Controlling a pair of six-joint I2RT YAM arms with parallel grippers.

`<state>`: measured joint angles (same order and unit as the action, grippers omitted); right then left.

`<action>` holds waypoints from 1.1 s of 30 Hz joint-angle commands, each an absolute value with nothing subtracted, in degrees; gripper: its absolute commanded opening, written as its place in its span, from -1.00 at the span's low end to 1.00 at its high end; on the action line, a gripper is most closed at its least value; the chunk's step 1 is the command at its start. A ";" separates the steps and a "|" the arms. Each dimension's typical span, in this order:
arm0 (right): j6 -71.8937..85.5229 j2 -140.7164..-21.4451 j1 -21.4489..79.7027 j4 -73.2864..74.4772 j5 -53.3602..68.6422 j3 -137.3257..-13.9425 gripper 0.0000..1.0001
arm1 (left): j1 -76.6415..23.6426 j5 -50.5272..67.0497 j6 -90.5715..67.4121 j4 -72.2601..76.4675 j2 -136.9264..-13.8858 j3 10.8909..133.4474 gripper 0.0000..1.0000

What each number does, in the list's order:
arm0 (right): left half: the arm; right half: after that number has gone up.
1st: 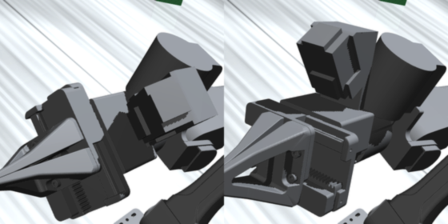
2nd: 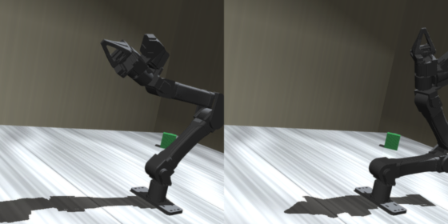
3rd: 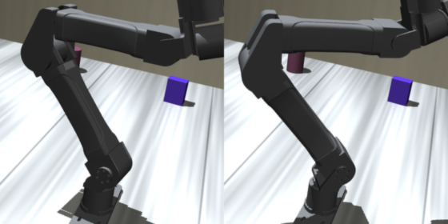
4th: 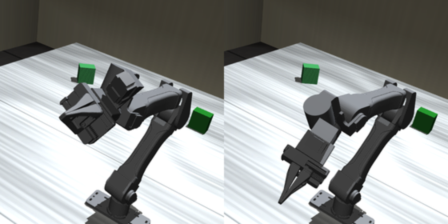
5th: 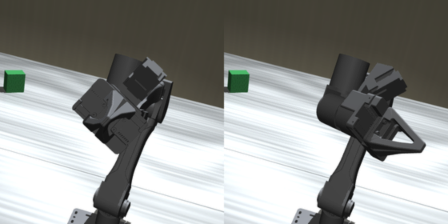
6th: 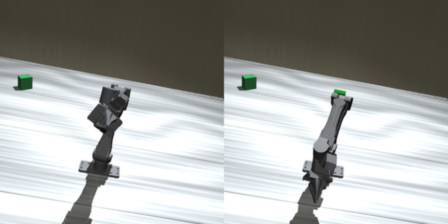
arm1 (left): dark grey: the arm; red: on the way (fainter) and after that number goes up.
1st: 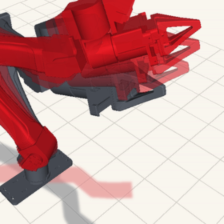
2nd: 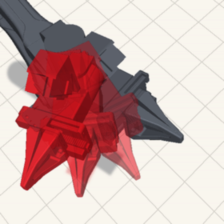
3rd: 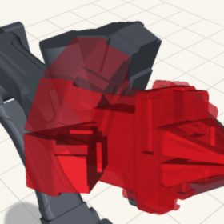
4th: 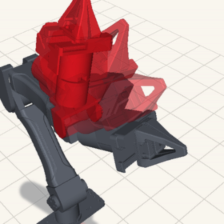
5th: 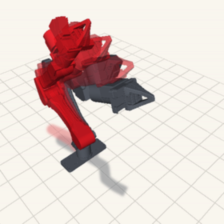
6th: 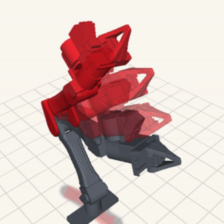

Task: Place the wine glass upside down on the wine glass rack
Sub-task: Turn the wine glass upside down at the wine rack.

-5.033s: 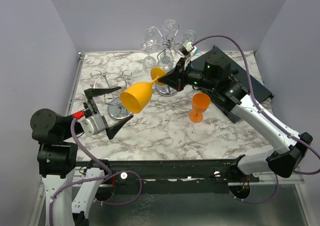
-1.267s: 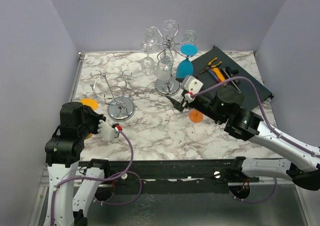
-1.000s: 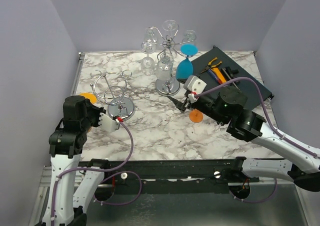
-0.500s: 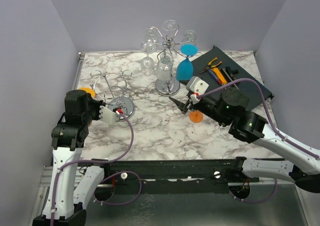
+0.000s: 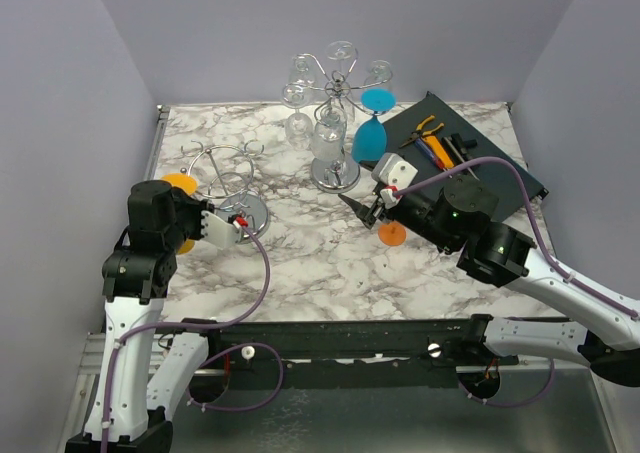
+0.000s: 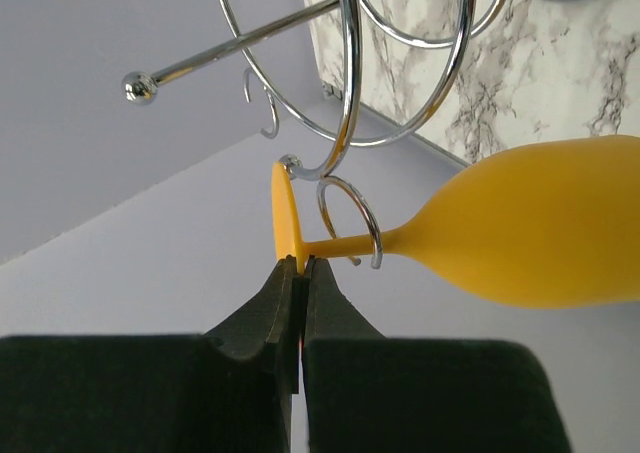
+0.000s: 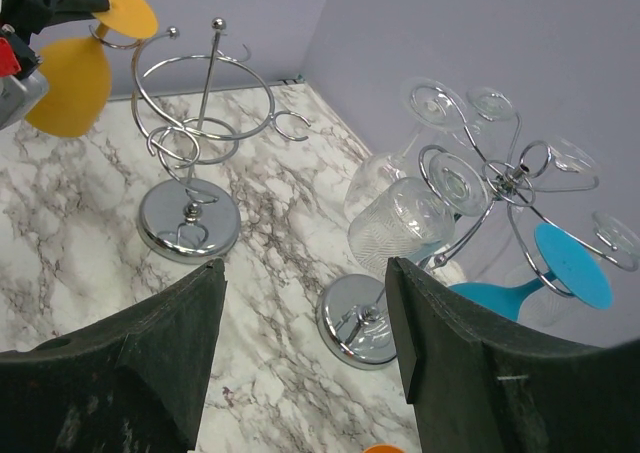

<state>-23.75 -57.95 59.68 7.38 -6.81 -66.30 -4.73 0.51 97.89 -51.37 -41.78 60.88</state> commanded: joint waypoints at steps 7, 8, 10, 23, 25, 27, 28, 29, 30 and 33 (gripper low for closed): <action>-23.21 -57.53 60.13 8.33 -8.85 -65.37 0.40 | -4.94 5.83 95.82 -48.20 -42.78 59.85 -0.84; -23.31 -57.55 60.16 8.34 -8.95 -65.22 0.40 | -4.92 6.11 95.33 -48.23 -42.80 59.92 -0.71; -23.38 -57.52 60.12 8.37 -9.18 -65.13 0.41 | -4.92 7.20 94.68 -48.25 -42.70 60.02 -0.43; -22.84 -57.86 60.13 8.73 -10.52 -64.98 0.52 | -4.98 14.21 84.12 -49.94 -44.30 64.23 0.14; -22.21 -57.90 60.16 9.50 -10.88 -65.21 0.55 | -4.92 14.94 82.04 -50.38 -44.30 64.71 0.40; -21.22 -57.87 60.13 10.24 -11.36 -65.48 0.60 | -4.92 16.39 79.51 -50.67 -44.04 65.47 0.61; -20.72 -57.91 60.13 10.75 -11.65 -65.61 0.63 | -4.93 17.52 77.85 -50.63 -43.88 65.96 0.66; -20.02 -58.03 60.12 11.17 -11.91 -65.83 0.65 | -4.93 18.60 75.51 -50.63 -43.73 66.88 0.69; -19.44 -58.16 60.12 11.54 -12.20 -65.96 0.66 | -4.95 20.03 73.33 -50.61 -43.71 67.69 0.70; -18.36 -58.63 60.12 12.21 -12.48 -65.93 0.68 | -4.92 23.37 67.33 -50.64 -43.55 69.78 0.74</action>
<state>-20.99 -58.11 59.70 9.91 -10.28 -65.56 -4.75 15.77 77.95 -49.87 -44.36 65.91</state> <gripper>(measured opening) 0.834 0.857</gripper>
